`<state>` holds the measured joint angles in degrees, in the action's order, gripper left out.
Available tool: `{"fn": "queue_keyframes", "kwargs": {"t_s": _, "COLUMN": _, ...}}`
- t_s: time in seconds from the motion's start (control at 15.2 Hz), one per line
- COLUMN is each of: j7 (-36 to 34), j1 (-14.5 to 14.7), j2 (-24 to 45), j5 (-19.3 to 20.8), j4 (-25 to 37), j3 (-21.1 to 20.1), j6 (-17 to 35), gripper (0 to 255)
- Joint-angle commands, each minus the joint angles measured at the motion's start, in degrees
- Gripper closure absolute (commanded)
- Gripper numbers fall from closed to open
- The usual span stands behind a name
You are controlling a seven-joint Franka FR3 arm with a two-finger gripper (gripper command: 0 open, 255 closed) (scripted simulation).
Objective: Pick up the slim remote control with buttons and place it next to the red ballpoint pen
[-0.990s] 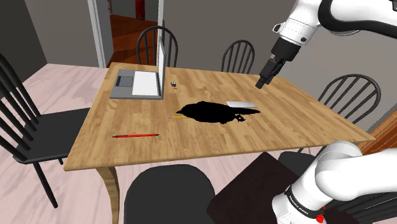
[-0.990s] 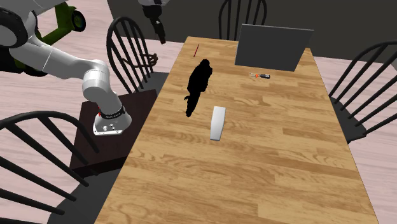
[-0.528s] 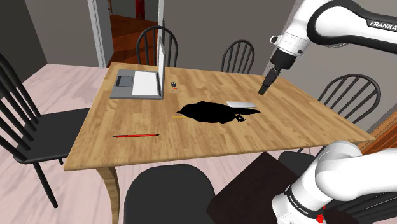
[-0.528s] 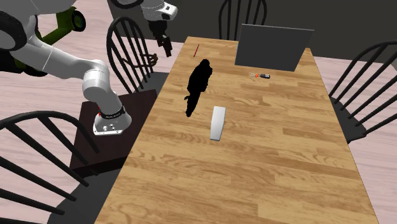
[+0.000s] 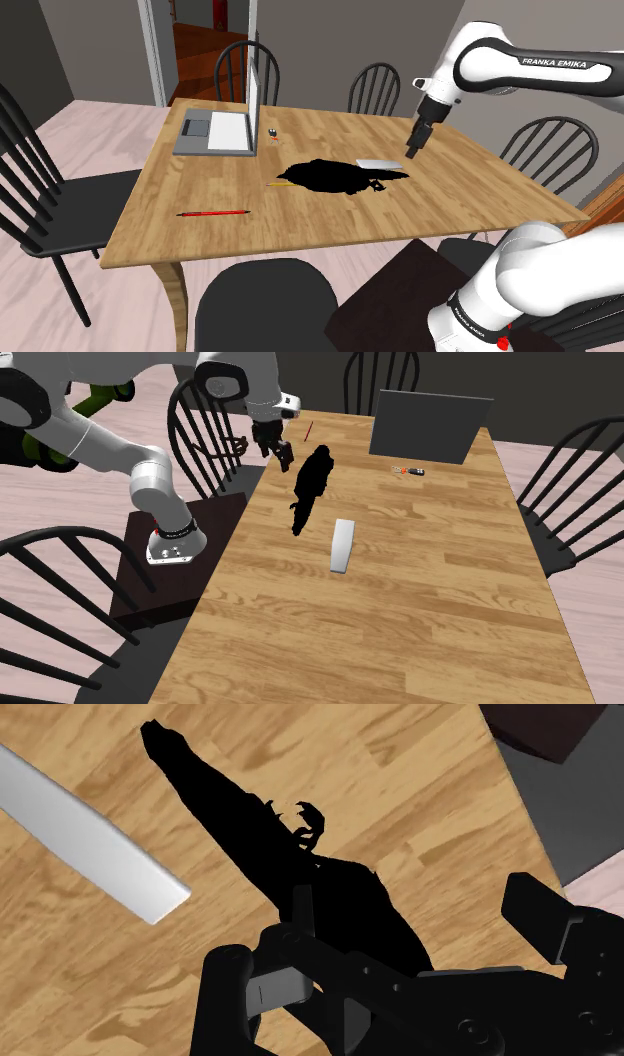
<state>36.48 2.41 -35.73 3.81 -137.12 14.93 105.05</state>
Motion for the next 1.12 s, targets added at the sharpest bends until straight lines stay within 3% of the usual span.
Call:
{"fn": "queue_keyframes", "kwargs": {"t_s": 0.0, "j7": 5.3, "j1": 0.1, "j2": 2.1, "j5": 1.4, "j4": 0.0, "j3": 2.8, "j6": 1.8, "gripper": 0}}
{"fn": "queue_keyframes", "kwargs": {"t_s": 0.53, "j7": 25.5, "j1": 2.5, "j2": 16.8, "j5": 2.1, "j4": 5.0, "j3": 13.0, "j6": 10.5, "gripper": 0}}
{"fn": "queue_keyframes", "kwargs": {"t_s": 0.79, "j7": 36.5, "j1": 3.9, "j2": 26.2, "j5": -1.0, "j4": 9.6, "j3": 17.3, "j6": 14.2, "gripper": 0}}
{"fn": "queue_keyframes", "kwargs": {"t_s": 1.06, "j7": 48.2, "j1": 4.1, "j2": 36.7, "j5": -6.5, "j4": 15.7, "j3": 20.0, "j6": 16.7, "gripper": 0}}
